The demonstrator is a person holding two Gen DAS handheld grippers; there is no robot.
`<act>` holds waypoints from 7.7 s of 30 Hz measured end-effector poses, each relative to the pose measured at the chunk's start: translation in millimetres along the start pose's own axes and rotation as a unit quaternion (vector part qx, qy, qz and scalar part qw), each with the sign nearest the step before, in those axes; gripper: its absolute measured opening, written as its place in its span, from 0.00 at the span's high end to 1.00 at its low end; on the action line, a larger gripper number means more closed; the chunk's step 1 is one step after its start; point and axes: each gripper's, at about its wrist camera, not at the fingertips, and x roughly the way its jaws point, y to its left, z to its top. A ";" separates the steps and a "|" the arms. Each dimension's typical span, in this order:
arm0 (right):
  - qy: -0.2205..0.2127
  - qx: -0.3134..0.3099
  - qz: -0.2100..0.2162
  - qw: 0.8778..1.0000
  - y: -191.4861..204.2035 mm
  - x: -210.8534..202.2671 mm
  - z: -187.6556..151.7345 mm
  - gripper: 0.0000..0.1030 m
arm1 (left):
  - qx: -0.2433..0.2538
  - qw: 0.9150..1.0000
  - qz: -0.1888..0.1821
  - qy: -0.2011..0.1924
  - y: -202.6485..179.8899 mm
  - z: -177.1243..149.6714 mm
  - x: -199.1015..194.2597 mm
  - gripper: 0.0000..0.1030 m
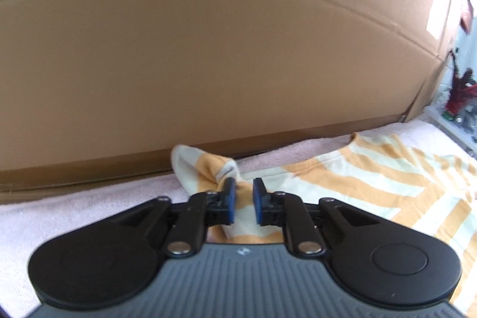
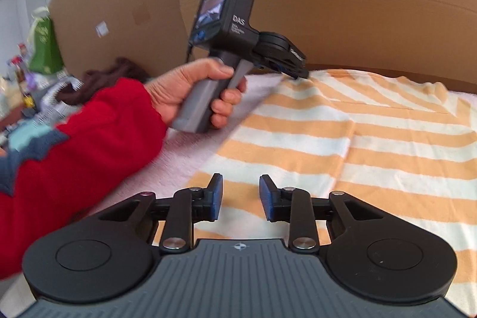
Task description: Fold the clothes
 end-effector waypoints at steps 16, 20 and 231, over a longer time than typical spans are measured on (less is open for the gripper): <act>0.021 0.058 -0.109 0.992 -54.2 45.4 32.9 0.81 | -0.011 1.000 -0.025 -0.014 6.6 -0.3 -7.7 0.45; -0.009 0.017 -0.104 0.994 -40.2 40.2 37.0 0.77 | -0.026 0.999 -0.028 -0.016 12.6 0.8 -9.8 0.36; -0.072 0.075 0.012 0.995 -14.5 -99.9 -114.2 0.80 | -0.077 0.994 -0.022 -0.071 -149.2 -276.8 -273.5 0.76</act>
